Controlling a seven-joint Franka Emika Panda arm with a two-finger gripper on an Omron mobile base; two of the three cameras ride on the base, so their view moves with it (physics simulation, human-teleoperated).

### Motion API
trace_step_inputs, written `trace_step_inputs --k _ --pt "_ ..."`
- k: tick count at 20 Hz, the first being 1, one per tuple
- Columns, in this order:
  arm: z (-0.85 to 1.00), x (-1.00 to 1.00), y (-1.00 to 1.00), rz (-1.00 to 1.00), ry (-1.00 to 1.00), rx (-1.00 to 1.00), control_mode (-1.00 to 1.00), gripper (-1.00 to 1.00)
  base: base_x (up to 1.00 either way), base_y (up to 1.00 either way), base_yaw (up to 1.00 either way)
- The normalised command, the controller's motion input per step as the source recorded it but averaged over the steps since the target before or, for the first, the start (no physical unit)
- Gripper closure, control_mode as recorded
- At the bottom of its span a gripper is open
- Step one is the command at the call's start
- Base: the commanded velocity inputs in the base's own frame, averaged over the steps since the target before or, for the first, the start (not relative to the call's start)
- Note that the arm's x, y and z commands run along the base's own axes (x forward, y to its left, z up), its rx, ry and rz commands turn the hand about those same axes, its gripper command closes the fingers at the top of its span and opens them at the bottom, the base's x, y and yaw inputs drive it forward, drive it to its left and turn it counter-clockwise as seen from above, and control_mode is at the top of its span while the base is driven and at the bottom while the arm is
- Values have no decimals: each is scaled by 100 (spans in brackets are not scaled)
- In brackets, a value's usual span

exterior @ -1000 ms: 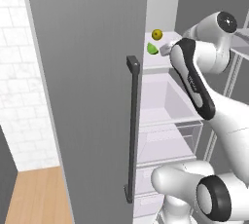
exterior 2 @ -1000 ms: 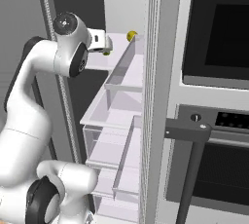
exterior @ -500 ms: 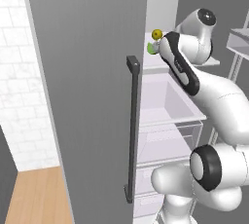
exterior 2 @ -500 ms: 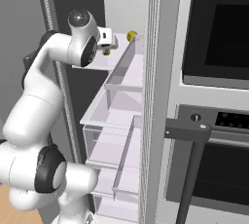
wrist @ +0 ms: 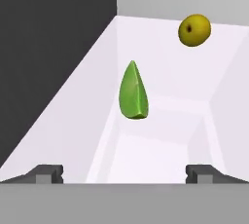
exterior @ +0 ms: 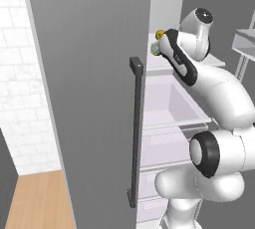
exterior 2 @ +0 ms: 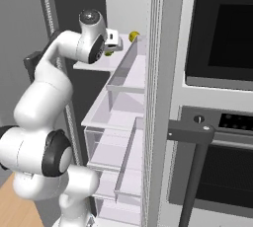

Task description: Grab a lemon wedge from the fridge and one ice cube from the ice bowl, and put them in the glass of lemonade.

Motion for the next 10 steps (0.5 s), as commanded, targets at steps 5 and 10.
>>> trace_step_inputs --k 5,10 --pt "-10 64 0 0 0 0 -100 -100 0 0 0" --pt "-4 67 0 0 6 0 -100 -100 0 0 0"
